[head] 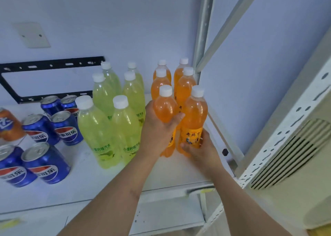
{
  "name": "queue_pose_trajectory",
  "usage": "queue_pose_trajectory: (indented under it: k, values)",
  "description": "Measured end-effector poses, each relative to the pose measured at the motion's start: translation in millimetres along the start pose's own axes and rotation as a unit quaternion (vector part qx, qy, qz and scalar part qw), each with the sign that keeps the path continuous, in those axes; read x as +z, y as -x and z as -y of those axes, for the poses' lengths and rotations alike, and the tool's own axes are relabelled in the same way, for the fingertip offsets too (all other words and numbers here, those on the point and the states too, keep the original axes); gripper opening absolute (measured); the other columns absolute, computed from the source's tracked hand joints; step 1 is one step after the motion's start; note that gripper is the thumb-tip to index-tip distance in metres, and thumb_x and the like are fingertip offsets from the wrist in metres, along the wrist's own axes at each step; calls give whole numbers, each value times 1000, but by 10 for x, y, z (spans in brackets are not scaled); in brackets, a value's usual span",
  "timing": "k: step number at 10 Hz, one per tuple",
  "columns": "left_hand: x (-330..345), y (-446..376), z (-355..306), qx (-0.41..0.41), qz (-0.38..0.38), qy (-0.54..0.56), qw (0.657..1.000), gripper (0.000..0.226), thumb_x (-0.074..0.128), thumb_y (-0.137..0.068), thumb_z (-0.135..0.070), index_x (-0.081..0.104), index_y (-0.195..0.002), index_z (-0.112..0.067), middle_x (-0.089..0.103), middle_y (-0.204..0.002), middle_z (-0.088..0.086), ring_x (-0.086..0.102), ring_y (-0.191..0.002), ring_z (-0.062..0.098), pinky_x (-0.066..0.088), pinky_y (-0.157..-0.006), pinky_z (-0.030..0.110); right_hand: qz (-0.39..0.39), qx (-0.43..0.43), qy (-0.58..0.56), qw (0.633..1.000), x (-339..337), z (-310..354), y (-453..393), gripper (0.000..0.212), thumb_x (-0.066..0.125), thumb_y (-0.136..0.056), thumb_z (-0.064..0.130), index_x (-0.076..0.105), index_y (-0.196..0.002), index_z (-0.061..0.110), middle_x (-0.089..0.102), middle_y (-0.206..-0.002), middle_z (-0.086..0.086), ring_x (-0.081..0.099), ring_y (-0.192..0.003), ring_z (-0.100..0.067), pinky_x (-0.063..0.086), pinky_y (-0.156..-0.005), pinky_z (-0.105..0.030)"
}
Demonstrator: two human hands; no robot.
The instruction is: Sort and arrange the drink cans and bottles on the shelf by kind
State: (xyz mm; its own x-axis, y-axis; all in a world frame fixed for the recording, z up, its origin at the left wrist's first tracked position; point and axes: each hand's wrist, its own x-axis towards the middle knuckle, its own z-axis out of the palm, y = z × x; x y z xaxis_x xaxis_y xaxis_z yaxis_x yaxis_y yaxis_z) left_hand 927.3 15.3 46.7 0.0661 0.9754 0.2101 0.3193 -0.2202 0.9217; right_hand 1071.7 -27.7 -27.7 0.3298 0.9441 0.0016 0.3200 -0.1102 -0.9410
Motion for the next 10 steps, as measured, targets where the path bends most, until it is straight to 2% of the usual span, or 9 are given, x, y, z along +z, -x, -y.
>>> queue_pose_trajectory:
  k: [1,2,3,4,5,7,8,9,10]
  values:
    - [13,22,59,7,4,-31,999,87,76,-77,-54,30,-146,-29,58,-120,-16,56,-103,4,41,-80,16,-12,35,87,995,92,-100,-33,53,78,-73,48,49,-116,41,63,-97,20,62,-90,-8,44,-70,-25]
    - [-36,55,81,3,3,-20,1000,87,76,-79,-52,29,-148,-26,58,-116,-16,57,-103,5,41,-76,11,-1,49,103,993,44,-109,-2,66,77,-77,45,42,-131,32,56,-104,14,58,-97,-16,42,-79,-30]
    - [-78,104,104,6,9,-22,1000,89,75,-78,-52,28,-149,-25,58,-119,-14,58,-108,8,44,-86,20,12,54,119,991,-20,-98,51,72,77,-80,41,37,-137,25,59,-119,4,58,-112,-23,39,-82,-29]
    - [-101,131,138,7,13,-20,1000,89,75,-78,-54,28,-149,-27,61,-128,-10,59,-112,11,48,-92,27,24,60,130,989,-49,-120,79,73,77,-81,41,36,-139,23,58,-132,-1,57,-117,-25,38,-84,-29]
    - [-119,144,130,5,20,-10,1000,91,75,-78,-53,26,-150,-27,59,-131,-9,58,-115,12,49,-98,33,28,58,130,989,-73,-110,107,73,76,-82,41,35,-140,23,56,-134,-2,56,-119,-25,38,-85,-29]
    - [-114,180,133,0,26,7,1000,90,75,-80,-50,24,-150,-27,58,-124,-12,57,-112,9,46,-90,25,24,62,118,991,-52,-149,111,78,79,-80,39,34,-141,22,56,-135,-3,55,-120,-25,39,-86,-29]
    - [-109,195,119,-11,24,23,999,93,75,-79,-53,22,-151,-28,57,-136,-6,56,-120,13,48,-99,32,32,64,108,992,-75,-109,114,82,80,-79,39,32,-143,22,54,-137,-2,54,-122,-25,38,-88,-29]
    - [-134,225,114,-25,31,18,999,96,74,-78,-57,20,-152,-30,55,-140,-4,55,-124,16,48,-102,39,34,38,76,996,-81,-98,122,86,84,-72,40,35,-141,27,57,-132,2,56,-121,-22,41,-89,-29]
    - [-183,250,10,2,11,-2,1000,96,71,-81,-58,18,-154,-26,49,-147,-2,50,-131,17,44,-106,38,-15,-46,75,996,-152,102,167,89,84,-64,54,36,-137,35,52,-133,5,54,-121,-18,49,-96,-42]
